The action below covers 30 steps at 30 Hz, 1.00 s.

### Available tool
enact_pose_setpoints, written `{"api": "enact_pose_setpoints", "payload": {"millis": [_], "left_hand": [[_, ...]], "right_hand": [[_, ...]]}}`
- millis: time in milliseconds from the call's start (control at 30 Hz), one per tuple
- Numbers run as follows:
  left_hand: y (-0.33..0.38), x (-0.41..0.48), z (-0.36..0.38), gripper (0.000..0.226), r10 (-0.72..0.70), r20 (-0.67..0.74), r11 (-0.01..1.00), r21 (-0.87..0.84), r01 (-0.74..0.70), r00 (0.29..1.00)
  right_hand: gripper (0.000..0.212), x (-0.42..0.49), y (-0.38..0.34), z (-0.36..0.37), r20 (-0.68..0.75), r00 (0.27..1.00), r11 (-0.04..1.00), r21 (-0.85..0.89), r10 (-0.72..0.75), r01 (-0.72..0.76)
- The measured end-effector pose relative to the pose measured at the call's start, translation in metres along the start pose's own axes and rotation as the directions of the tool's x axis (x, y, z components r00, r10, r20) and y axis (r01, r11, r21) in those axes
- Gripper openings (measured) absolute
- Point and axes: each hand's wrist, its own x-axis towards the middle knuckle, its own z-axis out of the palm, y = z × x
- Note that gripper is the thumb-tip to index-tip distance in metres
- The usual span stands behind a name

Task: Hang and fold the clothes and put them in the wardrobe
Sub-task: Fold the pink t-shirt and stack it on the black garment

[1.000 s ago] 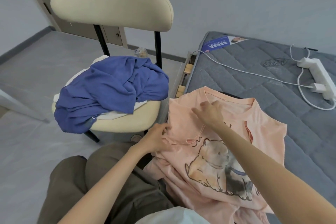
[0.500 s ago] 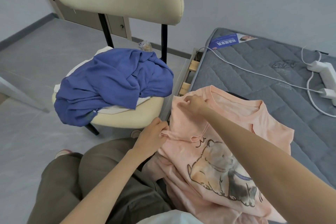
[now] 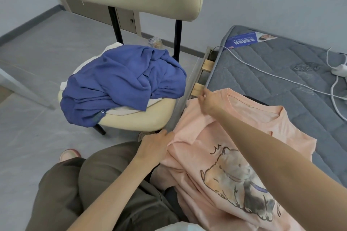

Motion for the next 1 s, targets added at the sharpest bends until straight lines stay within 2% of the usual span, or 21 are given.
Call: {"api": "enact_pose_setpoints", "payload": {"millis": [67, 133, 200, 300, 367, 433, 533, 600, 733, 833, 867, 933, 967, 1000], "left_hand": [[0.000, -0.006, 0.002, 0.032, 0.024, 0.112, 1.000, 0.012, -0.026, 0.993], [0.001, -0.007, 0.005, 0.019, -0.030, 0.207, 1.000, 0.008, 0.029, 0.978], [0.006, -0.002, 0.004, 0.023, -0.052, 0.251, 0.998, -0.028, 0.061, 0.967], [0.014, 0.011, 0.010, 0.036, -0.030, 0.221, 0.994, -0.095, 0.052, 0.975], [0.021, 0.019, 0.014, 0.041, -0.052, 0.264, 0.967, -0.227, 0.115, 0.963], [0.028, 0.026, 0.017, 0.039, -0.075, 0.249, 0.945, -0.290, 0.149, 0.966], [0.031, 0.028, 0.020, 0.019, -0.060, 0.105, 0.963, -0.255, 0.085, 0.993], [0.031, 0.027, 0.019, 0.015, -0.022, 0.043, 0.950, -0.310, 0.034, 0.999], [0.028, 0.024, 0.020, 0.018, 0.066, 0.057, 0.930, -0.365, -0.041, 0.996], [0.031, 0.026, 0.023, 0.025, 0.042, 0.172, 0.918, -0.396, 0.030, 0.984], [0.032, 0.027, 0.022, 0.025, -0.002, 0.214, 0.867, -0.486, 0.108, 0.977], [0.033, 0.028, 0.021, 0.026, -0.102, 0.287, 0.688, -0.671, 0.276, 0.952], [0.033, 0.029, 0.022, 0.024, -0.157, 0.301, 0.624, -0.708, 0.331, 0.941], [0.030, 0.031, 0.026, 0.018, -0.225, 0.306, 0.609, -0.697, 0.379, 0.925]], "right_hand": [[0.035, -0.001, 0.005, 0.001, 0.021, 1.000, 1.000, -0.015, -0.016, 0.016], [0.045, -0.003, 0.009, 0.001, 0.055, 0.998, 0.999, 0.051, -0.022, 0.019], [0.055, -0.007, 0.013, -0.002, 0.119, 0.993, 0.997, 0.074, -0.024, 0.015], [0.048, -0.013, 0.018, -0.006, 0.203, 0.979, 0.995, 0.096, -0.029, 0.010], [0.037, -0.015, 0.022, -0.006, 0.202, 0.979, 0.988, 0.151, -0.017, -0.014], [0.030, -0.019, 0.021, -0.006, 0.215, 0.976, 0.971, 0.228, 0.019, -0.069], [0.025, -0.026, 0.019, -0.011, 0.240, 0.969, 0.916, 0.374, 0.055, -0.144], [0.022, -0.033, 0.022, -0.017, 0.209, 0.975, 0.907, 0.392, 0.073, -0.152], [0.017, -0.048, 0.039, -0.018, 0.156, 0.982, 0.958, 0.251, 0.104, -0.141], [0.016, -0.056, 0.045, -0.011, 0.065, 0.996, 0.998, -0.011, 0.063, -0.062], [0.016, -0.058, 0.046, -0.008, 0.026, 0.999, 0.995, -0.091, 0.037, -0.034], [0.013, -0.060, 0.046, -0.003, -0.041, 0.999, 0.991, -0.133, -0.013, 0.008], [0.011, -0.060, 0.046, -0.001, -0.079, 0.996, 0.991, -0.131, -0.039, 0.028], [0.009, -0.060, 0.047, 0.000, -0.114, 0.992, 0.990, -0.132, -0.058, 0.043]]}}
